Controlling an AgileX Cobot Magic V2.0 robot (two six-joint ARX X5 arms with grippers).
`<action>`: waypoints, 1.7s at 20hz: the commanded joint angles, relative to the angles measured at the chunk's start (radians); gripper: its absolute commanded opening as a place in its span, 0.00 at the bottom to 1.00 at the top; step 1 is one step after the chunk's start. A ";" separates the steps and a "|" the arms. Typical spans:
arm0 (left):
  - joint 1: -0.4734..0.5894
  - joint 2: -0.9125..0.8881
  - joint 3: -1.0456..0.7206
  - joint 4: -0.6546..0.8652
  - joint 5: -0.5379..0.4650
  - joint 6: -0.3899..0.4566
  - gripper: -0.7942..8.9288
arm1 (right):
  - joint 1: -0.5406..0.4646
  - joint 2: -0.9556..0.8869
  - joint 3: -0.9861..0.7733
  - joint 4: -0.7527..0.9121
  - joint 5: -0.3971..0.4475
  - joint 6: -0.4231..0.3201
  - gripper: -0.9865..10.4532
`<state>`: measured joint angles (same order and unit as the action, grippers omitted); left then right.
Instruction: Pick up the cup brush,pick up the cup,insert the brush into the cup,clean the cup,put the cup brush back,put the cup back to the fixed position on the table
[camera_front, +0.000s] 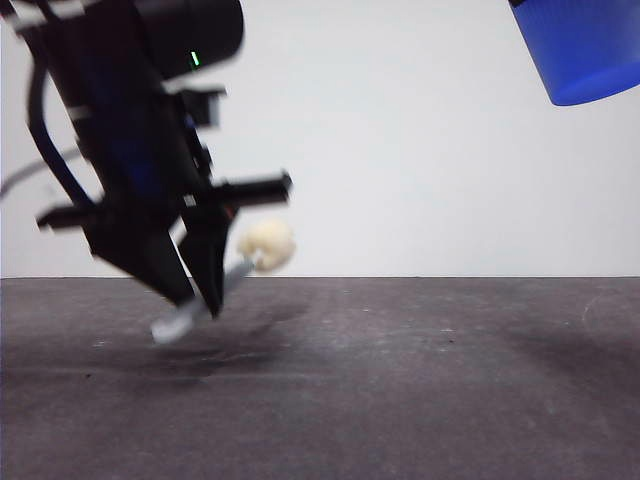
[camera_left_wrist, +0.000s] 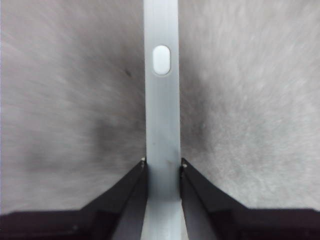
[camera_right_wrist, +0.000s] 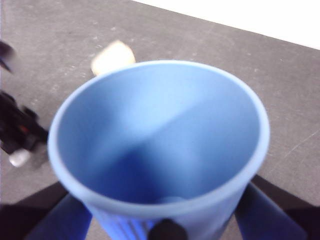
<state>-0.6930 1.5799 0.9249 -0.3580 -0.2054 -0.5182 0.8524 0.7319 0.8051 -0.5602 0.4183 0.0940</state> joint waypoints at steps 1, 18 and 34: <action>0.000 0.063 -0.005 0.035 0.012 -0.041 0.07 | 0.000 -0.002 0.005 0.001 -0.001 0.014 0.07; -0.001 0.115 -0.004 0.064 0.084 -0.060 0.50 | -0.002 0.051 -0.045 0.117 -0.001 0.034 0.07; -0.024 -0.420 -0.004 -0.163 0.321 0.083 0.50 | -0.350 0.579 -0.302 0.964 -0.397 -0.017 0.07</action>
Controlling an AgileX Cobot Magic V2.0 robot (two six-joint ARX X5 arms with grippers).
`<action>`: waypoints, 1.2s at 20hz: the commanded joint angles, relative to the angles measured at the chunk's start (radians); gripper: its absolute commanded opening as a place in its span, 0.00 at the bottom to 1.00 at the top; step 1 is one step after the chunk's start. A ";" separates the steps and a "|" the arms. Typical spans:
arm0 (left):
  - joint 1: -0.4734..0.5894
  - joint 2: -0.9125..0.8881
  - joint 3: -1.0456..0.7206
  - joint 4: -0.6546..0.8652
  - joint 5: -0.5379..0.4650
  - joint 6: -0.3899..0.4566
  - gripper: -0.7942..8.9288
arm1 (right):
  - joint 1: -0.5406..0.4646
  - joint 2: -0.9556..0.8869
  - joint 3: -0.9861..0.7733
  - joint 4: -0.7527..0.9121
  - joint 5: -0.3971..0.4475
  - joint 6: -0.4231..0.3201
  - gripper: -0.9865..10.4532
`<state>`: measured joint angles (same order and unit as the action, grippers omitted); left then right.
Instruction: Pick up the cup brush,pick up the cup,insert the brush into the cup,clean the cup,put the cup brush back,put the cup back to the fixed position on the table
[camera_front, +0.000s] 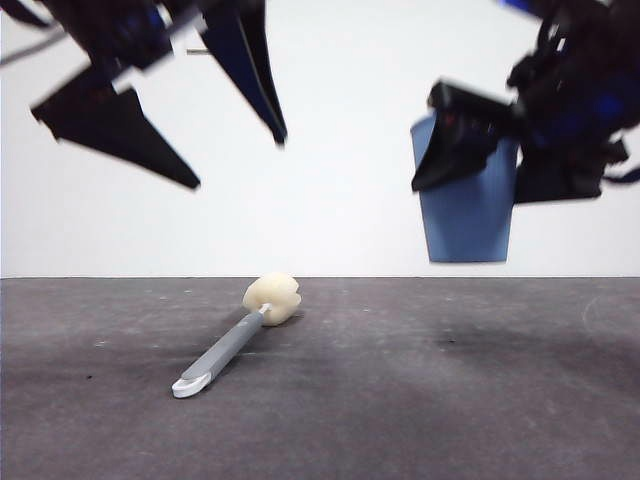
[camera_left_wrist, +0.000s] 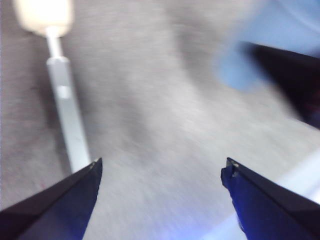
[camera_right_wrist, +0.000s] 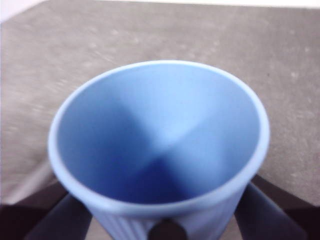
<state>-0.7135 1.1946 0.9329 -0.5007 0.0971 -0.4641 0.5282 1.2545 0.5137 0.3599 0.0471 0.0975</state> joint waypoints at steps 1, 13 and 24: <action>-0.007 -0.066 -0.012 -0.040 0.027 0.032 0.50 | -0.047 0.096 -0.010 0.079 -0.067 -0.026 0.07; -0.030 -0.151 -0.012 -0.070 0.041 0.032 0.50 | -0.110 0.410 -0.010 0.438 -0.151 -0.108 0.07; -0.033 -0.151 -0.012 -0.095 0.037 0.032 0.50 | -0.109 0.454 -0.010 0.303 -0.153 -0.101 0.32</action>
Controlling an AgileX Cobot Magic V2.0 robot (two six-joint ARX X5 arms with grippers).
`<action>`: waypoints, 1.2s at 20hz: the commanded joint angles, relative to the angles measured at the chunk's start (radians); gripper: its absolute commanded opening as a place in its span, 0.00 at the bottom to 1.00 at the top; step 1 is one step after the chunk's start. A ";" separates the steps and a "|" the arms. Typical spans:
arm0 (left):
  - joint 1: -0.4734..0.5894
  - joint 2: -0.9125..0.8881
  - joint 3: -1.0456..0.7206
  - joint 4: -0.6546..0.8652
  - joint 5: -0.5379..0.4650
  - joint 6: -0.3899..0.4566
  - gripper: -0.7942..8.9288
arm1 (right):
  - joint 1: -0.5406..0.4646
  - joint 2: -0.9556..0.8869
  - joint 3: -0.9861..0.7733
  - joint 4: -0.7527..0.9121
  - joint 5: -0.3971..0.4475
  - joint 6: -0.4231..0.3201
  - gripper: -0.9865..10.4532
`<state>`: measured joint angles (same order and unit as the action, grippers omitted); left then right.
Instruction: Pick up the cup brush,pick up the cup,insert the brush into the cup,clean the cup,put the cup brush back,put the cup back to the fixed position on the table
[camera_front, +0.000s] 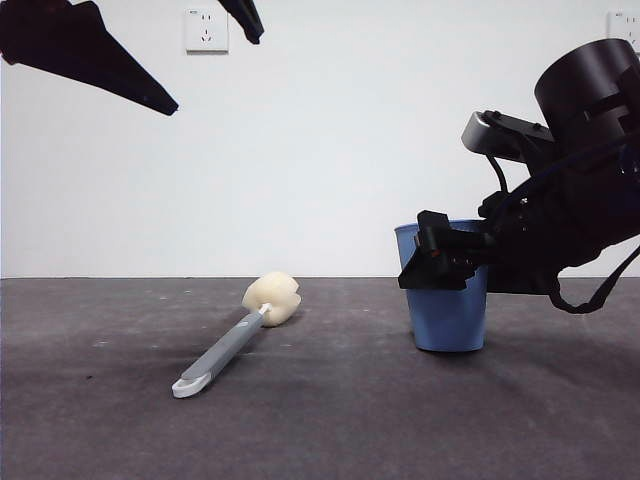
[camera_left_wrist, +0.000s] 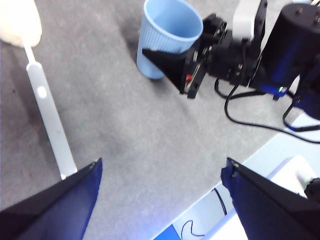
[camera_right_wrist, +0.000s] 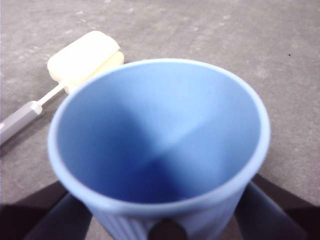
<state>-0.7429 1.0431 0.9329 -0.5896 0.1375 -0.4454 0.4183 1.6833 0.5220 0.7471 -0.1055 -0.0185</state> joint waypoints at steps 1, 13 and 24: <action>-0.004 0.001 -0.012 -0.016 -0.003 0.020 0.50 | 0.001 0.025 -0.018 -0.105 0.000 0.022 0.40; -0.004 0.001 -0.012 -0.062 -0.005 0.054 0.50 | 0.003 -0.037 -0.018 -0.187 0.003 0.037 0.54; -0.003 0.001 -0.012 -0.126 -0.002 0.159 0.50 | 0.066 -0.626 -0.012 -0.983 -0.003 0.144 0.53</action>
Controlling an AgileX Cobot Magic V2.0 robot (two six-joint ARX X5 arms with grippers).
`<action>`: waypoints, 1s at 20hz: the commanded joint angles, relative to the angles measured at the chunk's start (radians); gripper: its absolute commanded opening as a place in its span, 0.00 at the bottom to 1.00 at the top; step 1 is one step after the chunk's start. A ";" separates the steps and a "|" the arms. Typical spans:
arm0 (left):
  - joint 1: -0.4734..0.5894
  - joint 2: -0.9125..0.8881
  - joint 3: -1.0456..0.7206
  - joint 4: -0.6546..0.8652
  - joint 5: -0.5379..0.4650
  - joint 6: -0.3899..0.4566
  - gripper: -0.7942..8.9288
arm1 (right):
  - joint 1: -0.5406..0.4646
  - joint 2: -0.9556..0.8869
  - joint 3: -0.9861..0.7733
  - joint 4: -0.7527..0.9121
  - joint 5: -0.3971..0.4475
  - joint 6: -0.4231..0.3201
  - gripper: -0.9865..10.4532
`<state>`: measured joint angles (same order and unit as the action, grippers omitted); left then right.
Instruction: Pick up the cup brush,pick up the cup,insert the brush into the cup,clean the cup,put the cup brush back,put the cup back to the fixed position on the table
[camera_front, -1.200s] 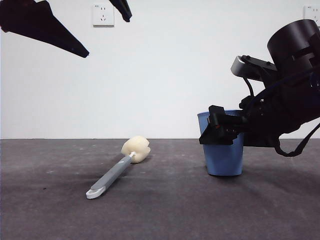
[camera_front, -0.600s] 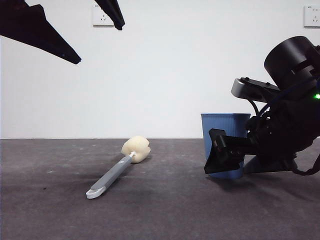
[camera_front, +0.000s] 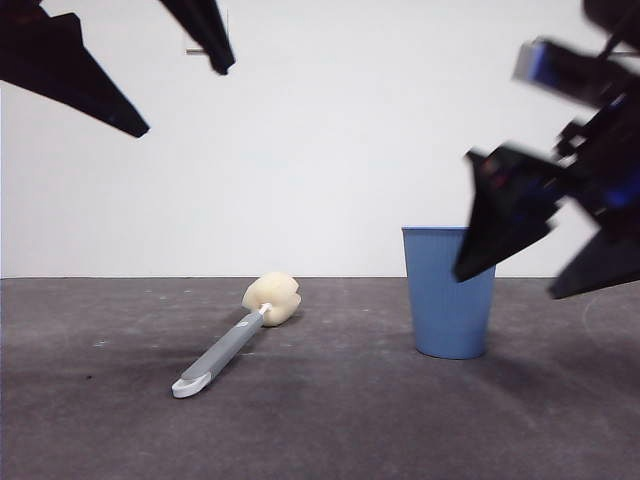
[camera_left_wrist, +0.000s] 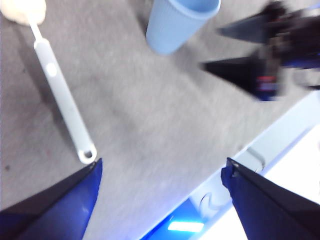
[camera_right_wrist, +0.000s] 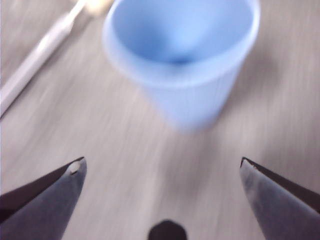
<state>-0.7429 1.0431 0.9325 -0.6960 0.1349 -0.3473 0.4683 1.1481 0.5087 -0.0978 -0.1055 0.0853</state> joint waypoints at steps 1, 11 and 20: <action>-0.003 0.001 -0.011 -0.042 0.001 0.087 0.50 | 0.032 -0.159 0.009 -0.225 -0.023 0.041 0.53; -0.003 0.001 -0.011 -0.197 0.006 0.192 0.45 | 0.096 -0.391 0.291 -0.835 -0.122 0.083 0.41; -0.003 0.001 -0.011 -0.218 0.004 0.194 0.07 | 0.097 -0.392 0.300 -0.903 -0.158 0.084 0.09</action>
<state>-0.7429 1.0431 0.9329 -0.9138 0.1406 -0.1654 0.5629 0.7567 0.8078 -1.0023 -0.2615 0.1616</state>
